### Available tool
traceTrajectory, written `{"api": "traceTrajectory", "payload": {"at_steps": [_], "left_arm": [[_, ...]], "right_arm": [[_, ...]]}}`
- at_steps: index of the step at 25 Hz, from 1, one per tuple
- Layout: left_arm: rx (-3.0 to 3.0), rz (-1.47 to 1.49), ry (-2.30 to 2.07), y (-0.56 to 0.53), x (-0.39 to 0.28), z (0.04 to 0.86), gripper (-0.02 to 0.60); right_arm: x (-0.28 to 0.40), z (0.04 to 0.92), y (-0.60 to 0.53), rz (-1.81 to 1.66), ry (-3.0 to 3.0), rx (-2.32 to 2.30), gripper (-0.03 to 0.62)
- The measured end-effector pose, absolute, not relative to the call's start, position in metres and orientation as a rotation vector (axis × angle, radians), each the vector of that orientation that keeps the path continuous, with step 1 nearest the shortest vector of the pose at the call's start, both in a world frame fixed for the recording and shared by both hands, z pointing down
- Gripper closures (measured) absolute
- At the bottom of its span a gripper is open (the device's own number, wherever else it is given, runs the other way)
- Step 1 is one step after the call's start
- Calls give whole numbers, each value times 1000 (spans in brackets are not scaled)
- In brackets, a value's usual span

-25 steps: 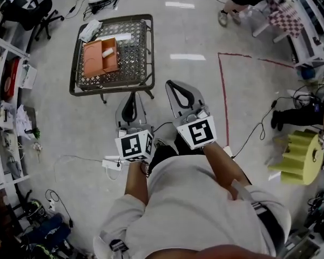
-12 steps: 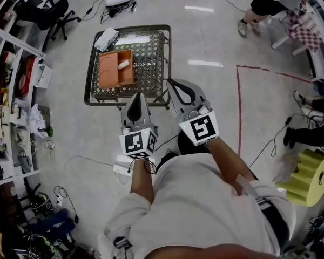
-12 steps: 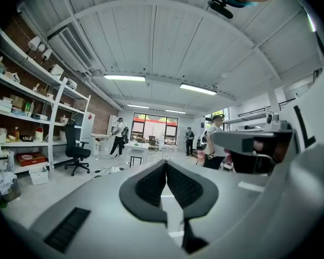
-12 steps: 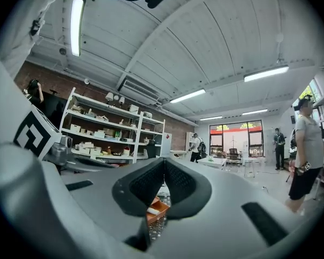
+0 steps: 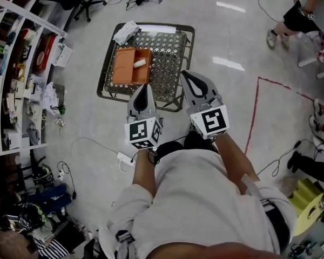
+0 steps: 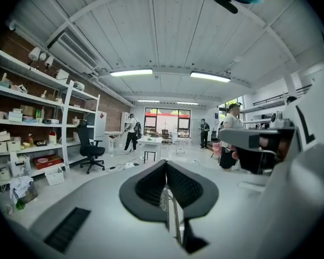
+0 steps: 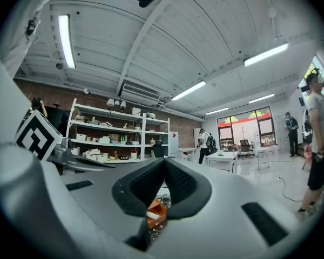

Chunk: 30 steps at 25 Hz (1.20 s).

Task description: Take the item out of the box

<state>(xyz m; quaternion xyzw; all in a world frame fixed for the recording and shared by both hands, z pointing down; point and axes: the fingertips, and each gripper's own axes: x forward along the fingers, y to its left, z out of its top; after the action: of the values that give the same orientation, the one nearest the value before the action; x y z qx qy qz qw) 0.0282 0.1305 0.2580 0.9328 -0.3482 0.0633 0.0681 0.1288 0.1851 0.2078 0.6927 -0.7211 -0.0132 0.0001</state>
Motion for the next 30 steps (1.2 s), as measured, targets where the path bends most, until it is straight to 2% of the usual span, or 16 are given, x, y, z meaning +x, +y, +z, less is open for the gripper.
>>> {"api": "traceTrajectory", "payload": {"at_steps": [17,26,30], "left_arm": [[2720,291,-1163,67,18,301,571],[2656,290,-1136,-29,4,341,571],[2633,330,-1118,-88,-11,368,571]], "right_arm": [[130,257,103,37,-2340,2023,589],[117,296,8,79,-2285,1928,589],[102,324,-53,198,-2300,1889,589]]}}
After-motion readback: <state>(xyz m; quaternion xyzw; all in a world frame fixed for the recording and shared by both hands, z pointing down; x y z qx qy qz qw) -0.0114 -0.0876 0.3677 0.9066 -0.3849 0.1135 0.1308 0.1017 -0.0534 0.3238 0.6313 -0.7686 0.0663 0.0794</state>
